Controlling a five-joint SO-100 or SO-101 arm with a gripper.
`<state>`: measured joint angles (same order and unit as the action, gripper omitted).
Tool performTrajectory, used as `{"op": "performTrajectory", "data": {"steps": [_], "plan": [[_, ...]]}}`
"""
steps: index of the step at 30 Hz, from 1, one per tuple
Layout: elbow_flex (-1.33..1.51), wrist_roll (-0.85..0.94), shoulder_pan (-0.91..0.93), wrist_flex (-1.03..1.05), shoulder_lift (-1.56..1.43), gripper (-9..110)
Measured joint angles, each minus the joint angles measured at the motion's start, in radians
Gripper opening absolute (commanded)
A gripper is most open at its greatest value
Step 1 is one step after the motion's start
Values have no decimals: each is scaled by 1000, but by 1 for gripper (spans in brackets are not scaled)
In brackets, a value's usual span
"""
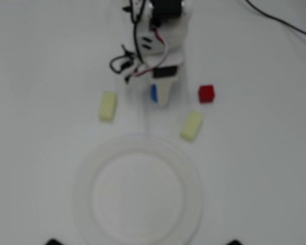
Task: Grasp a blue block and put it in the dish.
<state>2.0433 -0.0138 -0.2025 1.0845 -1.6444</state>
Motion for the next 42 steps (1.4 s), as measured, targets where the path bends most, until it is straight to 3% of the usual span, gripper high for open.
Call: {"op": "performTrajectory", "data": {"steps": [3, 11, 16, 26, 42], "plan": [[-17, 0, 3, -6, 31, 1], [-28, -2, -3, -5, 28, 0], [-28, 52, 32, -26, -137, 0], [6, 241, 115, -410, -365, 0], [-460, 212, 97, -480, 268, 0]]}}
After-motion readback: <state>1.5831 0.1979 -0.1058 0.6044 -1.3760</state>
